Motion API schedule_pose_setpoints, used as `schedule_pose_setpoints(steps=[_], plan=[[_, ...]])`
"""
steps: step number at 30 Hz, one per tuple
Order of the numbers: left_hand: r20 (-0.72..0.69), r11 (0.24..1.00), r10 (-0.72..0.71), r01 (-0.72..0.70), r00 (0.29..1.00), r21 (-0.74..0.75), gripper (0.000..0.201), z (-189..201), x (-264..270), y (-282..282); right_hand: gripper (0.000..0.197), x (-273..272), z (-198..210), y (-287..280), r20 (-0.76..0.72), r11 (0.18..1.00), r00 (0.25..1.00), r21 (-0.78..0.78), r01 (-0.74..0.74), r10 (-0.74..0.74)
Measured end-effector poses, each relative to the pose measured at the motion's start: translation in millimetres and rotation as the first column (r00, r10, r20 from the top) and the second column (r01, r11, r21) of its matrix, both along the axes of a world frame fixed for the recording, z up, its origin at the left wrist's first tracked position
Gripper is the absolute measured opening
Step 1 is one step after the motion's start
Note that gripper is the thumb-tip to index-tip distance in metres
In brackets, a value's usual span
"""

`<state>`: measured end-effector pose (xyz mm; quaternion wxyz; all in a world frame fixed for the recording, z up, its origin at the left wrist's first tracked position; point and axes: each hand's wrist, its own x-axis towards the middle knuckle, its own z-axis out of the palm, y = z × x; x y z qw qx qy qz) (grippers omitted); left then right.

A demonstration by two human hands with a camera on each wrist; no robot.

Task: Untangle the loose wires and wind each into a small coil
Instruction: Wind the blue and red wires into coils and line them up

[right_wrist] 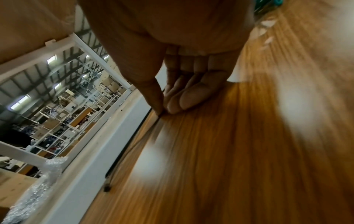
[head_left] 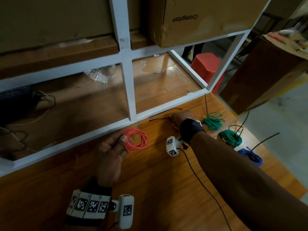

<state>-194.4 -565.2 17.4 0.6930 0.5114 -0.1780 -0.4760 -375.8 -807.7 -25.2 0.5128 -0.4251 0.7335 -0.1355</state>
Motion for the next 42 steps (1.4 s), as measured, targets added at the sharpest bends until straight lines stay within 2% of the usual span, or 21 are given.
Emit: schedule_pose_setpoints(steps=[3, 5, 7, 10, 14, 15, 16, 17, 19, 20, 21, 22, 24, 26, 29, 32, 36, 40, 42], plan=[[-0.019, 1.0, -0.003, 0.003, 1.0, 0.015, 0.033, -3.7, -2.2, 5.6, 0.017, -6.0, -1.4, 4.0, -0.096, 0.997, 0.993, -0.037, -0.067, 0.063], [-0.025, 0.999, -0.019, 0.02, 1.0, 0.03, 0.036, -3.5, -3.4, 11.9, 0.019, -4.8, 14.8, 20.9, -0.138, 0.993, 0.986, -0.062, -0.105, 0.095], [-0.032, 0.999, -0.03, 0.031, 0.999, 0.039, 0.042, -2.5, -3.7, 18.6, 0.02, -5.6, 18.5, 34.1, -0.24, 0.972, 0.953, -0.092, -0.214, 0.187], [-0.04, 0.997, -0.034, 0.036, 0.999, 0.062, 0.04, -0.3, -6.1, 28.6, 0.018, -8.0, 11.9, 54.5, -0.475, 0.887, 0.811, -0.122, -0.445, 0.342], [-0.037, 0.997, -0.023, 0.026, 0.999, 0.071, 0.037, 4.4, -11.4, 42.1, 0.028, -14.1, 8.6, 81.7, -0.621, 0.721, 0.59, -0.057, -0.69, 0.516], [-0.034, 0.997, -0.018, 0.02, 0.999, 0.072, 0.036, 5.1, -12.0, 45.5, 0.029, -15.9, 9.6, 86.6, -0.62, 0.697, 0.572, -0.055, -0.715, 0.537], [-0.034, 0.997, -0.013, 0.016, 0.999, 0.074, 0.036, 5.6, -11.8, 48.8, 0.025, -17.4, 12.0, 93.2, -0.579, 0.698, 0.606, -0.086, -0.711, 0.546], [-0.033, 0.997, -0.008, 0.01, 0.999, 0.077, 0.036, 6.3, -11.4, 52.1, 0.018, -18.7, 16.1, 101.8, -0.484, 0.715, 0.685, -0.16, -0.681, 0.545], [-0.016, 0.997, 0.009, -0.008, 1.0, 0.078, 0.039, 7.7, -9.5, 59.9, 0.014, -20.7, 28.9, 128.2, -0.109, 0.81, 0.859, -0.291, -0.509, 0.5], [-0.005, 0.997, 0.016, -0.016, 1.0, 0.076, 0.039, 8.3, -8.6, 64.6, 0.016, -21.7, 37.2, 142.9, 0.107, 0.865, 0.885, -0.292, -0.407, 0.453], [0.002, 0.997, 0.021, -0.021, 1.0, 0.075, 0.038, 8.9, -8.0, 69.6, 0.015, -23.5, 44.4, 157.3, 0.327, 0.909, 0.855, -0.253, -0.331, 0.402], [0.004, 0.997, 0.025, -0.025, 1.0, 0.075, 0.037, 9.5, -6.9, 74.9, 0.013, -25.3, 52.2, 170.4, 0.487, 0.935, 0.799, -0.2, -0.292, 0.354], [0.005, 0.997, 0.03, -0.031, 1.0, 0.076, 0.037, 11.1, -5.1, 84.2, 0.008, -28.0, 60.5, 187.0, 0.648, 0.959, 0.713, -0.116, -0.257, 0.269], [0.008, 0.997, 0.038, -0.038, 0.999, 0.068, 0.043, 12.3, -4.1, 93.4, 0.019, -27.6, 62.8, 200.1, 0.7, 0.971, 0.685, -0.056, -0.231, 0.203], [0.014, 0.997, 0.033, -0.034, 0.999, 0.063, 0.054, 13.5, -3.1, 105.9, 0.016, -22.6, 67.7, 221.8, 0.728, 0.971, 0.662, -0.027, -0.236, 0.181], [0.023, 0.998, 0.028, -0.029, 0.999, 0.059, 0.056, 13.2, -0.1, 119.1, 0.017, -14.5, 72.3, 241.1, 0.721, 0.974, 0.678, 0.019, -0.225, 0.143], [0.034, 0.997, 0.024, -0.026, 0.999, 0.069, 0.046, 10.8, 5.4, 134.7, 0.021, -5.9, 73.0, 263.5, 0.704, 0.982, 0.706, 0.069, -0.178, 0.078], [0.041, 0.996, 0.015, -0.018, 0.999, 0.089, 0.038, 3.3, 10.4, 146.2, 0.031, -6.1, 67.9, 284.4, 0.717, 0.99, 0.689, -0.02, -0.136, 0.109], [0.054, 0.996, -0.01, 0.005, 0.998, 0.089, 0.032, 0.2, 9.6, 150.8, 0.029, -8.1, 65.8, 294.6, 0.712, 0.99, 0.69, -0.049, -0.134, 0.129]])
